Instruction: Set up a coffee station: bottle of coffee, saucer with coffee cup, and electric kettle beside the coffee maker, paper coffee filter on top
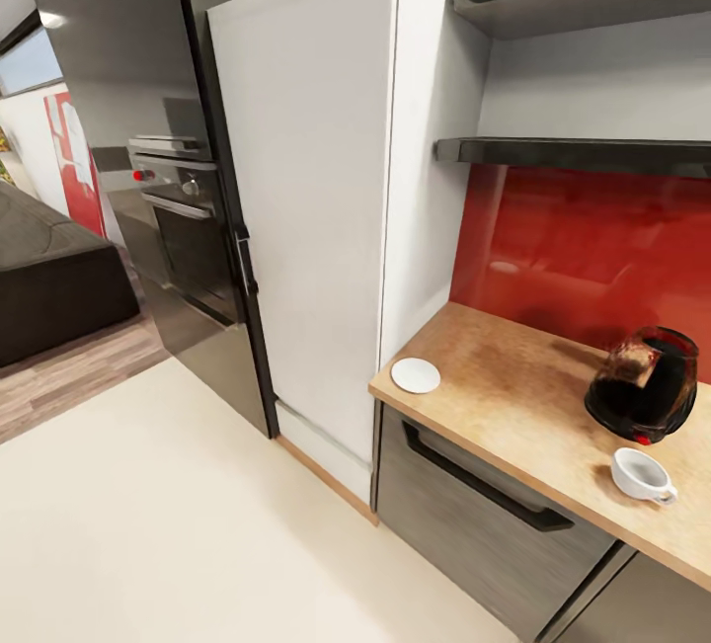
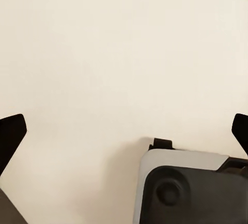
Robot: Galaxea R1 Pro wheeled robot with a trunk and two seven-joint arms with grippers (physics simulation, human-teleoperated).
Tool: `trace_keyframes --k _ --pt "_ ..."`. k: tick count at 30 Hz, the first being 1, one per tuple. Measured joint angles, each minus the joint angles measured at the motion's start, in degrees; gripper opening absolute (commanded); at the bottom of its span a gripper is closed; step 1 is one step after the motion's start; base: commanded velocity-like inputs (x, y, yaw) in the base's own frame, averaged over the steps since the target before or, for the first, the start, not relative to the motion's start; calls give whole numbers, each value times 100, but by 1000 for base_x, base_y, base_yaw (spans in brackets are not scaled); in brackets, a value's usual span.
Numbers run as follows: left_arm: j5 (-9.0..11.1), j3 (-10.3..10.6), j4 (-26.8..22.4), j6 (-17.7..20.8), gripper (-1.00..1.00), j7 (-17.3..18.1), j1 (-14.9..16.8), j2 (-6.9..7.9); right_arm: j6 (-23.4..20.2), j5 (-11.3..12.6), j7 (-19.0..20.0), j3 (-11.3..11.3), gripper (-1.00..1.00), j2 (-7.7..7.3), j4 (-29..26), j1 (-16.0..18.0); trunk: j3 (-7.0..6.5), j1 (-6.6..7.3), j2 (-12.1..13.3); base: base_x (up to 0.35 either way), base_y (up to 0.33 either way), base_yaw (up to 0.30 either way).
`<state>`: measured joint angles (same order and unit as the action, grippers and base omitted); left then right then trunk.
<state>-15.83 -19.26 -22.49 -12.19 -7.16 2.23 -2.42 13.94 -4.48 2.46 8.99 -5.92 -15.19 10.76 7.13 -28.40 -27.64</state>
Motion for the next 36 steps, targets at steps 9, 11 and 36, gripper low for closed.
trace_keyframes --k 9,11,36 --pt "-12 43 -583 -5 100 1 152 -8 -3 13 28 -9 100 100 -376 3 -1 0 0 0 0 0" --pt "-6 43 -862 4 100 32 313 -2 -11 12 36 -14 100 328 -810 5 -2 0 0 0 0 0" --pt "207 -1 -1659 1322 100 1762 3307 206 -2483 51 -13 -2019 100 1590 -5351 1323 -3 1 1 0 0 0"
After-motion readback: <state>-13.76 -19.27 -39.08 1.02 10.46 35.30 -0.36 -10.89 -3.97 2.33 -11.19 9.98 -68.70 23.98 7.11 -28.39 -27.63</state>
